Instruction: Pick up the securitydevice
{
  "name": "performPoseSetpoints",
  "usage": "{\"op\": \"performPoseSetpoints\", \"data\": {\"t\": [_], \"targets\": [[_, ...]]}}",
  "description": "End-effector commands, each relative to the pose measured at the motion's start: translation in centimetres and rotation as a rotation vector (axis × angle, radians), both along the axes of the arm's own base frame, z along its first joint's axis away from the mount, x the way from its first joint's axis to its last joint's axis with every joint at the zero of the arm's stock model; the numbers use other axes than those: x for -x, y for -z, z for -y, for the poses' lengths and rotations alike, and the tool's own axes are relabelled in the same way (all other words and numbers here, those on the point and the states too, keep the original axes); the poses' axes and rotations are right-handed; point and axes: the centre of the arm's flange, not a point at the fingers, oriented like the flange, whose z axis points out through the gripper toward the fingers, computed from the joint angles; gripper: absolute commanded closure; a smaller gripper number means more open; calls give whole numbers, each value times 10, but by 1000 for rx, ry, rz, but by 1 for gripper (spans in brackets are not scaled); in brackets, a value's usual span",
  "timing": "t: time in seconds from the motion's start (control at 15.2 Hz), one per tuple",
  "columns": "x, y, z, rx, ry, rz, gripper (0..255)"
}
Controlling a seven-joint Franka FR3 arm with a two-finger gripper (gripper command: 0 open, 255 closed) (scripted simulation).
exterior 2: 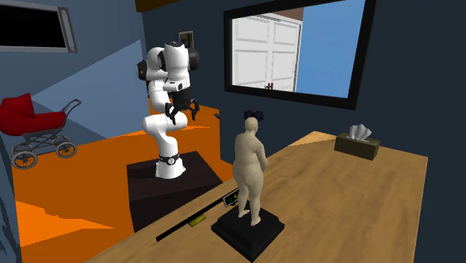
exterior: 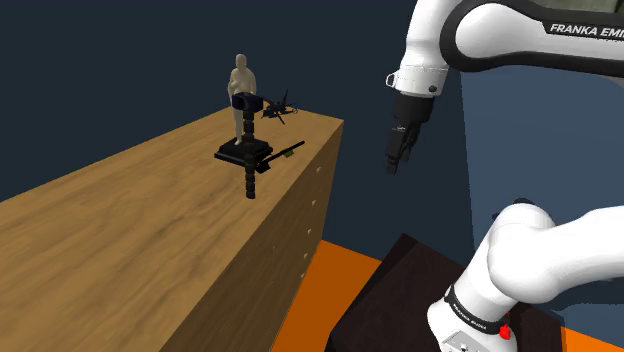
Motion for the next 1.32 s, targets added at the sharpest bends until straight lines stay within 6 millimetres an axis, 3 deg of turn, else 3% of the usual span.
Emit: {"op": "performPoseSetpoints", "data": {"t": [0.0,1.25], "targets": [[0,0,0,0,0,0,0],[-182,-62,-110,21,-145,234,0]]}}
